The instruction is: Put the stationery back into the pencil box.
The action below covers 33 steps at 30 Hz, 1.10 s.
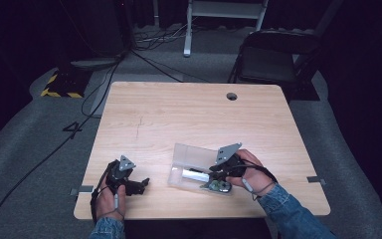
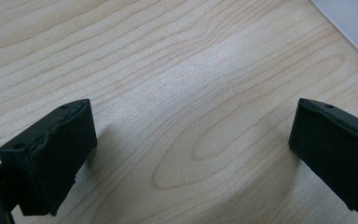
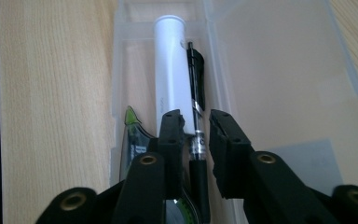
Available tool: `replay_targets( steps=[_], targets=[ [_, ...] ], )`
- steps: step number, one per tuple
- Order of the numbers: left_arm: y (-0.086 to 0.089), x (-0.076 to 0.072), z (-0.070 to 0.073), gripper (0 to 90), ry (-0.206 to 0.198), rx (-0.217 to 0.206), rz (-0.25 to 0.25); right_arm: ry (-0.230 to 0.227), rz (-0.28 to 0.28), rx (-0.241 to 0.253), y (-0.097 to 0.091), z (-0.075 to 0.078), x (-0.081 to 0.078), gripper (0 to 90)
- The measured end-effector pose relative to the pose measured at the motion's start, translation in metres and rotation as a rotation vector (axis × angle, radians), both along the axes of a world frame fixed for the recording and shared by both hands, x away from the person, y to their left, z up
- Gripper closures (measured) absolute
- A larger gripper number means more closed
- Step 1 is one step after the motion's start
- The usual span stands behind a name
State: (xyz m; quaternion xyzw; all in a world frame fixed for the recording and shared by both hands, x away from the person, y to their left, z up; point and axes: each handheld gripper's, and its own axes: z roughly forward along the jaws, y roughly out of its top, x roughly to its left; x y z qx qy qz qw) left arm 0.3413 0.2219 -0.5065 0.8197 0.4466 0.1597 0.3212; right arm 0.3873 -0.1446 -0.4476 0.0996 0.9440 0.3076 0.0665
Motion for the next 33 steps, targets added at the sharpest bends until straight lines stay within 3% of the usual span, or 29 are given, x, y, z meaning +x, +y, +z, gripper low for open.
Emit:
replay_targets(
  steps=[9,15,21,30,33],
  targets=[
    [0.0,0.0,0.0,1.1,0.0,0.0,0.0,-0.024,0.045,-0.013,0.022,-0.012,-0.006,76.2],
    [0.0,0.0,0.0,0.8,0.001,0.002,0.002,-0.047,0.055,-0.033,0.022,-0.01,-0.009,82.5],
    [0.0,0.0,0.0,0.8,0.002,0.002,0.002,-0.082,0.067,-0.053,0.024,-0.011,-0.011,81.6],
    [0.0,0.0,0.0,0.6,0.005,0.001,0.003,-0.08,0.087,-0.06,0.027,-0.012,-0.016,88.4],
    [0.0,0.0,0.0,0.5,0.005,0.002,0.003,-0.046,0.073,-0.045,0.025,-0.012,-0.014,85.3]
  ],
)
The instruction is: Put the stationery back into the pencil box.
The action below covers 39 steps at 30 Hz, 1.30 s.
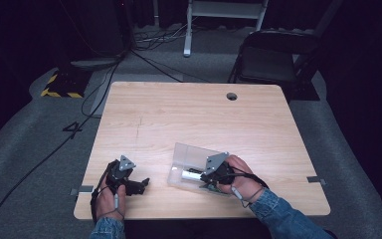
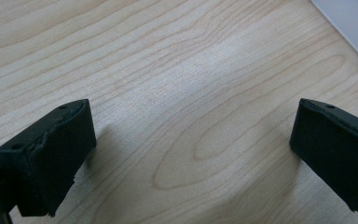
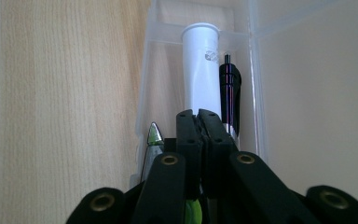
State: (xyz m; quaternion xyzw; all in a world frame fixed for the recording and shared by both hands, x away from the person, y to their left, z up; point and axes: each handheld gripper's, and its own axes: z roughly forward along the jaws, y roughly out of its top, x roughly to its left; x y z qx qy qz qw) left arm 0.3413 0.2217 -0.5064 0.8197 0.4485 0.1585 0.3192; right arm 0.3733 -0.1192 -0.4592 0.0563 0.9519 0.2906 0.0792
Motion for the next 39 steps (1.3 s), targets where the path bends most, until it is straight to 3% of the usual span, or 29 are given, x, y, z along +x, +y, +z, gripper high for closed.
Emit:
replay_targets(
  steps=[7,12,21,28,39],
  targets=[
    [0.0,0.0,0.0,0.5,0.001,0.0,0.0,0.013,-0.039,0.054,-0.006,0.006,0.004,82.9],
    [0.0,0.0,0.0,0.5,0.0,0.0,0.0,0.014,-0.075,0.054,-0.015,0.008,0.008,82.9],
    [0.0,0.001,0.0,0.2,0.0,0.004,-0.003,0.064,-0.143,0.023,-0.042,0.015,0.01,86.6],
    [0.0,0.0,0.0,0.1,0.0,0.004,-0.003,0.104,-0.142,-0.014,-0.055,0.008,0.0,87.9],
    [0.0,0.0,0.0,0.1,0.001,0.004,-0.003,0.162,-0.136,-0.003,-0.055,0.005,-0.001,89.0]
  ],
)
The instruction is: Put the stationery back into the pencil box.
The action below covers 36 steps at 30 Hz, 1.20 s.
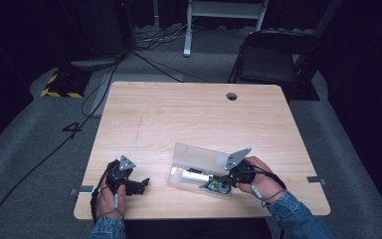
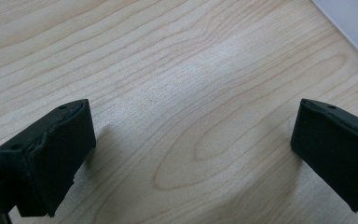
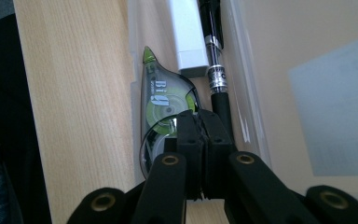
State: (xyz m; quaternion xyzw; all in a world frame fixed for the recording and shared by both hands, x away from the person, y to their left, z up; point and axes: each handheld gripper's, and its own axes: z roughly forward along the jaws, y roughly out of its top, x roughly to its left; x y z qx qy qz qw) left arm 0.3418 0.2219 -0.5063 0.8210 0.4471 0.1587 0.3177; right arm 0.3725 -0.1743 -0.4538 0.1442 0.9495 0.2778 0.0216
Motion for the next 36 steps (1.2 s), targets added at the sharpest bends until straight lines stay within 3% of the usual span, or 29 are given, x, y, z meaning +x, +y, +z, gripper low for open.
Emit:
replay_targets(
  steps=[1,2,5,13,21,27,36],
  targets=[
    [0.0,0.0,0.0,0.1,0.0,0.0,0.0,0.023,0.015,-0.017,0.001,-0.003,-0.001,89.7],
    [0.0,0.0,0.0,0.2,0.0,0.0,0.0,0.034,0.017,0.0,0.003,-0.005,-0.002,89.9],
    [0.0,0.0,0.0,0.1,0.0,0.0,0.0,0.021,0.02,-0.005,0.005,-0.005,-0.002,89.9],
    [0.0,0.0,0.0,0.1,0.0,0.0,0.0,0.047,-0.001,0.02,0.002,-0.007,0.0,90.0],
    [0.0,0.0,0.0,0.1,0.0,0.0,0.0,-0.017,-0.039,0.02,-0.002,-0.009,0.007,90.0],
    [0.0,0.0,0.0,0.2,0.001,0.002,-0.001,-0.02,-0.063,0.022,-0.001,-0.009,0.008,88.3],
    [0.0,0.0,0.0,0.1,0.0,0.0,0.0,-0.095,-0.168,0.136,-0.017,0.008,0.015,73.8]
  ],
)
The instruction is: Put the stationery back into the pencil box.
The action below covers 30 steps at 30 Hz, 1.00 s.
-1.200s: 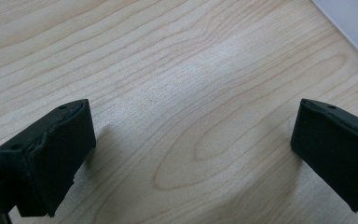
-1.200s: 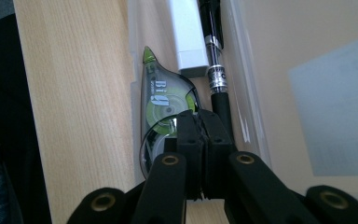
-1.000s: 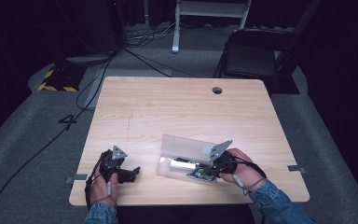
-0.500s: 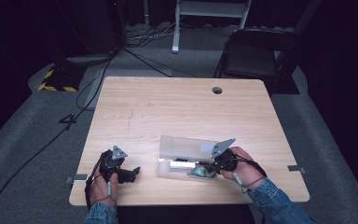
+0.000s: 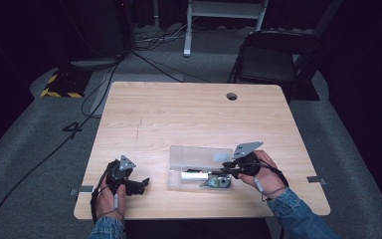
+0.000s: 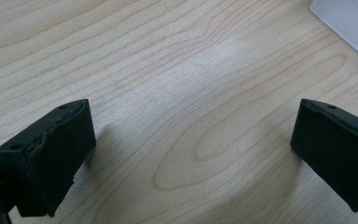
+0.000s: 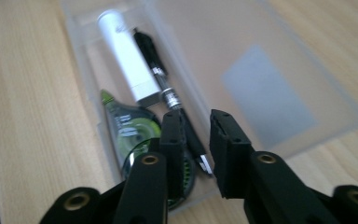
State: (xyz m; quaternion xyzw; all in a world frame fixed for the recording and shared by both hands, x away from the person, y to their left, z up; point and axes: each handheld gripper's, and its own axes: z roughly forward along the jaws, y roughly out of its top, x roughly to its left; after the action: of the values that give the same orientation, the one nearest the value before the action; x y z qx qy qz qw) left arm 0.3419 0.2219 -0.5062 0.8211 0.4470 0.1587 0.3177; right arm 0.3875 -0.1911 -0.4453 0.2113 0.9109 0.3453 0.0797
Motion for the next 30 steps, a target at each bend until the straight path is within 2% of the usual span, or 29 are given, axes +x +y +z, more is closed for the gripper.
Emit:
replay_targets(
  steps=[8,13,14,18,19,22,25,30],
  targets=[
    [0.001,0.001,0.0,0.1,-0.002,0.005,-0.007,-0.066,-0.193,0.094,-0.045,0.01,0.016,53.3],
    [0.001,0.001,0.0,0.2,0.0,-0.001,-0.005,-0.087,-0.304,0.115,-0.076,0.008,0.026,45.5],
    [0.001,0.001,0.0,0.2,0.001,-0.006,-0.004,-0.087,-0.304,0.115,-0.076,0.008,0.026,45.5],
    [0.005,0.001,0.0,0.1,0.001,0.005,-0.021,-0.107,-0.401,0.096,-0.099,0.0,0.032,39.7],
    [0.008,0.002,0.001,0.2,0.002,0.007,-0.029,-0.105,-0.435,0.083,-0.11,-0.005,0.033,38.5],
    [0.009,0.002,0.0,0.1,0.001,-0.002,-0.025,-0.096,-0.461,0.076,-0.119,-0.01,0.034,38.0],
    [0.012,0.003,0.0,0.1,-0.001,0.003,-0.027,-0.083,-0.505,0.047,-0.135,-0.019,0.036,37.5],
    [0.014,0.005,0.0,0.1,0.001,0.0,-0.015,-0.06,-0.56,0.044,-0.154,-0.032,0.035,36.4]
  ],
)
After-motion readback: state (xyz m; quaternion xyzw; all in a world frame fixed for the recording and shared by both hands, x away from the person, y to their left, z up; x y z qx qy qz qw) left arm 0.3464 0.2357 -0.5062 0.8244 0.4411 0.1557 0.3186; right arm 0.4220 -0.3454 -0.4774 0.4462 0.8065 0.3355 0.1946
